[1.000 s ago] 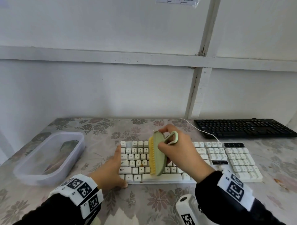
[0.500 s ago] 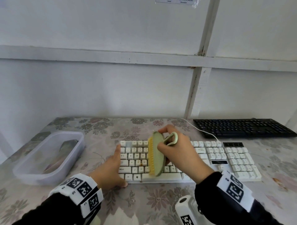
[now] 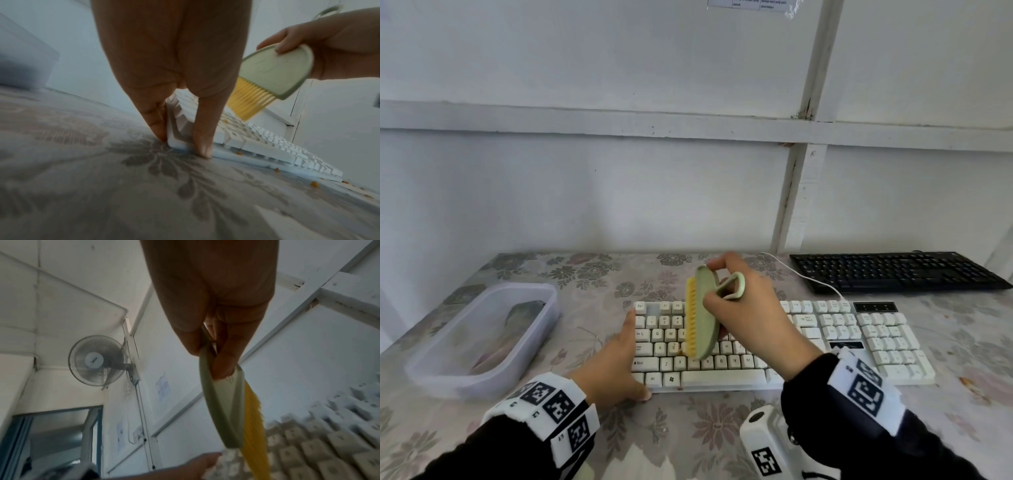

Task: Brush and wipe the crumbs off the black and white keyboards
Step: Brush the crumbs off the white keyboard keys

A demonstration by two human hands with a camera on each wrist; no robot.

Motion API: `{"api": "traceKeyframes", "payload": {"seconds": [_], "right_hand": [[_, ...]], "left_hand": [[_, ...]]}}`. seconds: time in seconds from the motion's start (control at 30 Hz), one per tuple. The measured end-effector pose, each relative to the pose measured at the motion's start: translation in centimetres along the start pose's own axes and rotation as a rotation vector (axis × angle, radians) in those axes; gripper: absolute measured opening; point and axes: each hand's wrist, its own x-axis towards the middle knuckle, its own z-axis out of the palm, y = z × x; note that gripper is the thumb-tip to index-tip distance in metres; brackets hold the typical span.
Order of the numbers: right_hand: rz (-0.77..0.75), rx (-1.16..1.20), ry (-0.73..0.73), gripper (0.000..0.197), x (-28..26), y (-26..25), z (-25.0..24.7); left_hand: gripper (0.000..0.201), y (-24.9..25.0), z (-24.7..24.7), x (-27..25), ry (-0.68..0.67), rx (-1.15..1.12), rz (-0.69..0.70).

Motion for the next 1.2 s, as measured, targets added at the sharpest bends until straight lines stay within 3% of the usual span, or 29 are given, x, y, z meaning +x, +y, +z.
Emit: {"api": "traceKeyframes", "payload": {"seconds": [0.3,0.53,0.63,0.83,1.07,1.2], "right_hand": [[0.073,-0.055,-0.212,0.019,-2.3,0.5,0.3],[-0.006,-0.022,-0.003,0.022,-0.1,0.1,-0.3],[0.014,-0.018,-0.026,0.021,-0.3,0.7,0.2],[0.070,-0.078,-0.208,0.018,-2.0,0.8,0.1],[0.024,0.000,-0.009,0.024,0.3,-0.1,-0.6],[0.050,0.006,-0.090,0.019,-0.5,0.8,0.3]], "left_hand": [[0.135,-0.7,0.1,0.6,-0.005,-0.035,0.041],[0.133,-0.3,0.1,0.2,-0.002,0.008,0.013],[0.132,-0.2,0.0,0.1,0.001,0.012,0.018],[0.133,-0.1,0.0,0.1,-0.006,-0.020,0.016],[0.131,0.2,-0.1,-0.2,-0.007,-0.004,0.009],[0.131,0.2,-0.1,-0.2,-0.012,-0.013,0.021]]}}
